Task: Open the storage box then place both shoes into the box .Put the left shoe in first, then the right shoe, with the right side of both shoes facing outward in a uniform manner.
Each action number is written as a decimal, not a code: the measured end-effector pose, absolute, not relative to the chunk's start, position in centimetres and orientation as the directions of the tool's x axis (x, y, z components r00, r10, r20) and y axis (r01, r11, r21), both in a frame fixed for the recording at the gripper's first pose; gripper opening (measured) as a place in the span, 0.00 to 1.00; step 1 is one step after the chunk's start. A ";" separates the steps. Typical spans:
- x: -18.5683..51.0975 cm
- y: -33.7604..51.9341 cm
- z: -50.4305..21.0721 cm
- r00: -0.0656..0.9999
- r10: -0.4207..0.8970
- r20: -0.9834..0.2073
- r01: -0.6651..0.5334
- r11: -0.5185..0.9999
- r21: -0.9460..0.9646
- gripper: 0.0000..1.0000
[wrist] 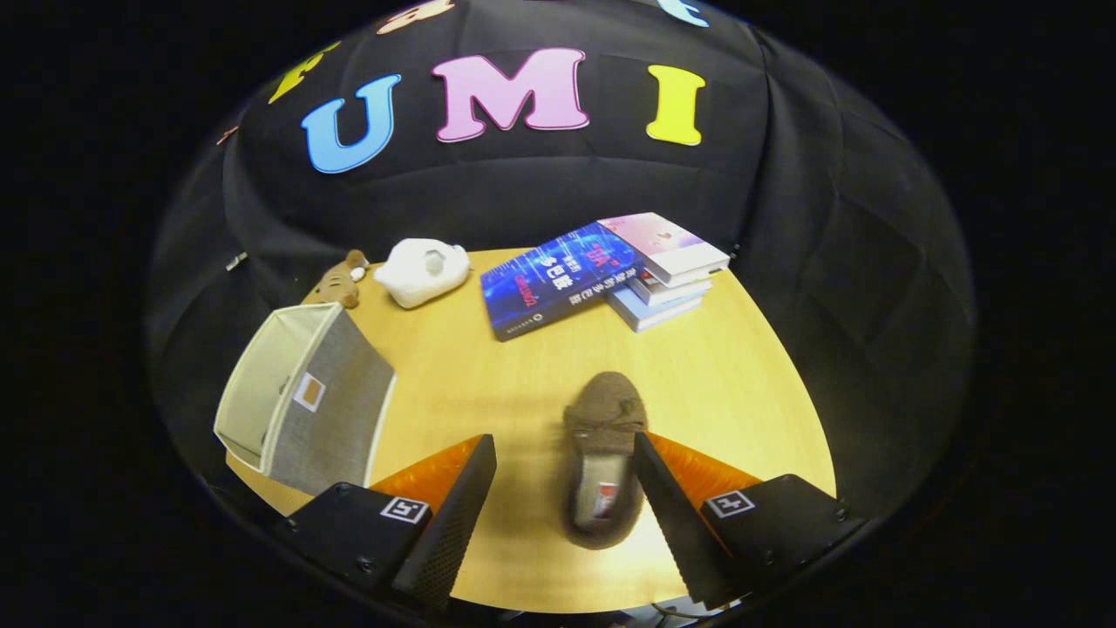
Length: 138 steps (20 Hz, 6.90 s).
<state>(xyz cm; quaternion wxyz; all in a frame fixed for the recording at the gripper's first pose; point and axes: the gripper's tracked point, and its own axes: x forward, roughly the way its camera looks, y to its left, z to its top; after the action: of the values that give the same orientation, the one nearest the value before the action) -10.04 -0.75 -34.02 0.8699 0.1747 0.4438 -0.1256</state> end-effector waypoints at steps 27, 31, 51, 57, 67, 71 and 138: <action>-11.3 -4.7 -48.1 0.409 -0.046 -0.911 0.362 0.925 0.116 0.05; -11.6 -4.5 -46.4 0.424 -0.028 -0.905 0.412 0.896 0.165 0.05; 1.0 9.6 -26.7 0.658 0.098 -0.747 0.353 0.836 0.420 0.05; 4.5 17.4 -23.6 0.674 0.177 -0.717 0.310 0.814 0.492 0.05; 5.5 25.6 -25.8 0.588 0.174 -0.790 0.317 0.849 0.423 0.05; 5.5 27.4 -28.9 0.534 0.123 -0.836 0.298 0.898 0.322 0.05; 0.4 -5.0 -10.3 0.975 0.028 -0.220 -0.009 0.996 0.087 0.98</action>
<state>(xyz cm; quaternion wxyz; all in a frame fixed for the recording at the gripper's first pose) 0.39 -5.03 -10.29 0.9928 0.0427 0.1114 0.0094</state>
